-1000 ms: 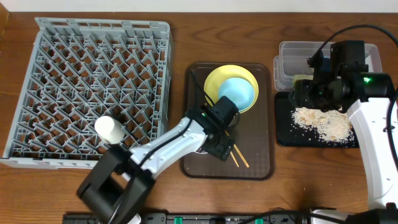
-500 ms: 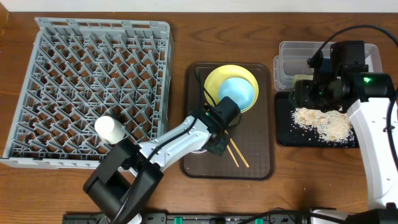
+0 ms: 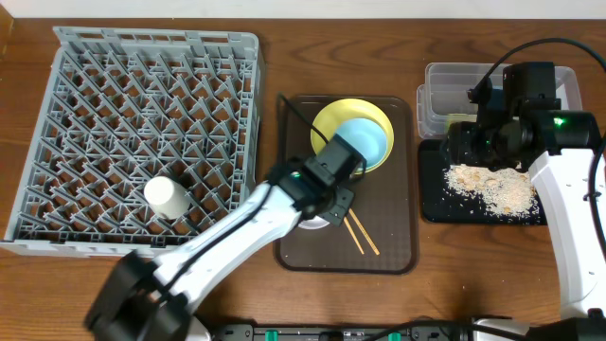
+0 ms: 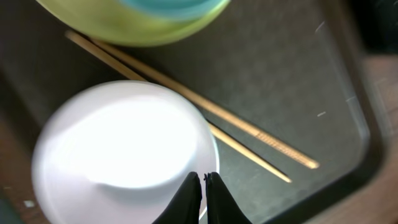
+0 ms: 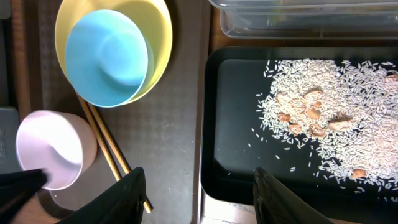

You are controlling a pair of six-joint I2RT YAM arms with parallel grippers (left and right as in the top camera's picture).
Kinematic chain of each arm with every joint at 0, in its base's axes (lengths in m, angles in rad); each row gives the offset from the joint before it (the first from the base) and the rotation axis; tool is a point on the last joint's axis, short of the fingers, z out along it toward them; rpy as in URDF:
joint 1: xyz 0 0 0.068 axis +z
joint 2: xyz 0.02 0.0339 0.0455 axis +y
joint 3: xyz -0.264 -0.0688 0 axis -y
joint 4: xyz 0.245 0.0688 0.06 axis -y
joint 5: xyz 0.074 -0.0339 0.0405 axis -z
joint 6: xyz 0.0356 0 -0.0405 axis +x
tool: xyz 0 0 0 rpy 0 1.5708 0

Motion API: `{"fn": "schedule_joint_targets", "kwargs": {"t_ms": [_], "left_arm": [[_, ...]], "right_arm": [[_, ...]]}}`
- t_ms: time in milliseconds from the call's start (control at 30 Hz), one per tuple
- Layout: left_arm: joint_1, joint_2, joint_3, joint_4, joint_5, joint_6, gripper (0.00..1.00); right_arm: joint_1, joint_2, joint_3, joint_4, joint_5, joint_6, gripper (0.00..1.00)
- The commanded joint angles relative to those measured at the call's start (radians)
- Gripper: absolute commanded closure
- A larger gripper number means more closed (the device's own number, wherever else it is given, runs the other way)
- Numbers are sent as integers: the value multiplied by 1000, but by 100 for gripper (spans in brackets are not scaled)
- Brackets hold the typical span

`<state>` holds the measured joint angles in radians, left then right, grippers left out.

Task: Sort waste into correct bins and load items into the dishwasher
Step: 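Reach the left gripper to the white bowl on the tray and grasp it, then carry the white bowl with the left gripper into the dish rack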

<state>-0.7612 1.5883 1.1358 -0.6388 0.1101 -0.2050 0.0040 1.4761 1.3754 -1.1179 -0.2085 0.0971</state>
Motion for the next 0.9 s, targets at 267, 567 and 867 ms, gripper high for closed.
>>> {"fn": "schedule_joint_targets", "kwargs": {"t_ms": [267, 567, 867], "left_arm": [[115, -156, 35, 16, 5, 10, 90], [-6, -7, 33, 12, -29, 10, 75], [-136, 168, 33, 7, -148, 10, 58]], "right_arm": [[-4, -11, 18, -2, 2, -9, 46], [-4, -11, 18, -2, 3, -9, 46], [-4, -11, 18, -2, 3, -9, 46]]}}
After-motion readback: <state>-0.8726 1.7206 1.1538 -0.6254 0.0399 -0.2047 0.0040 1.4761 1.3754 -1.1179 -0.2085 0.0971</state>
